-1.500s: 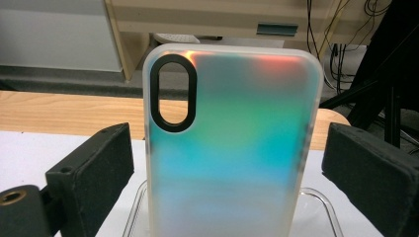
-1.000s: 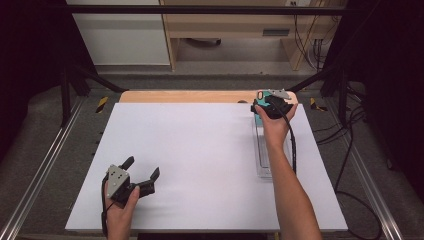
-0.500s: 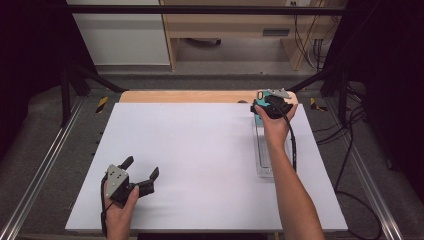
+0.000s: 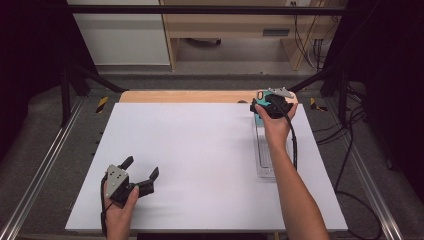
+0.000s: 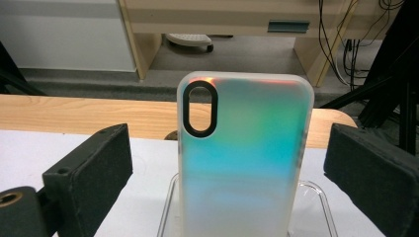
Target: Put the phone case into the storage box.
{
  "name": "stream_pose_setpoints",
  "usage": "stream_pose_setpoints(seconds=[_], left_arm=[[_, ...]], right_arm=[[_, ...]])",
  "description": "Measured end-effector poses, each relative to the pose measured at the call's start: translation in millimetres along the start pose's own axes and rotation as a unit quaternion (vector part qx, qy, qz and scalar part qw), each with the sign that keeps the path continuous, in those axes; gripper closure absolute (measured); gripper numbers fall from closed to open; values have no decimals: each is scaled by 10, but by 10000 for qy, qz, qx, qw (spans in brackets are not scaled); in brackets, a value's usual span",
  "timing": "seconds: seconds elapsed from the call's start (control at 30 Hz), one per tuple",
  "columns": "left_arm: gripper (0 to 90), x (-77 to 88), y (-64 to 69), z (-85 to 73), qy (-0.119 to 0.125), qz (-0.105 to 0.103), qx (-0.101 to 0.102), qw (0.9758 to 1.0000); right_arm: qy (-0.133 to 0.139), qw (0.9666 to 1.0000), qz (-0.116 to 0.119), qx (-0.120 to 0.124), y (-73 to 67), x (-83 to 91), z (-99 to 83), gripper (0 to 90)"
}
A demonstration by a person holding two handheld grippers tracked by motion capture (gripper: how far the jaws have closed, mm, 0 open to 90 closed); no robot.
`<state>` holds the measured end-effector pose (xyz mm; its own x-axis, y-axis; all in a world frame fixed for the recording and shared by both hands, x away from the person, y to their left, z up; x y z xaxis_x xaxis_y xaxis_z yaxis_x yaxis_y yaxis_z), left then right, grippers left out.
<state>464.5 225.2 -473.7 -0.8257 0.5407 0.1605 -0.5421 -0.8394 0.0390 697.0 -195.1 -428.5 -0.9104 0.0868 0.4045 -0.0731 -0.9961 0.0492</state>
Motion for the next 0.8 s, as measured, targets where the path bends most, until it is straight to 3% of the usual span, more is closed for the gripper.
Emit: stream_pose_setpoints(seconds=[0.6,0.8], left_arm=[[29,8,-5,1,-9,12,2,10000],[29,1,2,-8,-41,1,-6,10000]], right_arm=[[-109,9999,48,-66,10,103,57,41],[-353,9993,23,-76,22,116,29,41]])
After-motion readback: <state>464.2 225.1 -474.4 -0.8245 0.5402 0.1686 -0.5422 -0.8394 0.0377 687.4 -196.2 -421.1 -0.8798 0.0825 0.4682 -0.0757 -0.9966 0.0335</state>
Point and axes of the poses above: each handheld gripper's, and its own axes: x roughly backward along the jaws, z roughly out of its top, y roughly to its right, the point moved 6 cm from there along -x, roughly forward along the jaws, and after that the axes turned 8 degrees about -z, right-handed, at the moved point
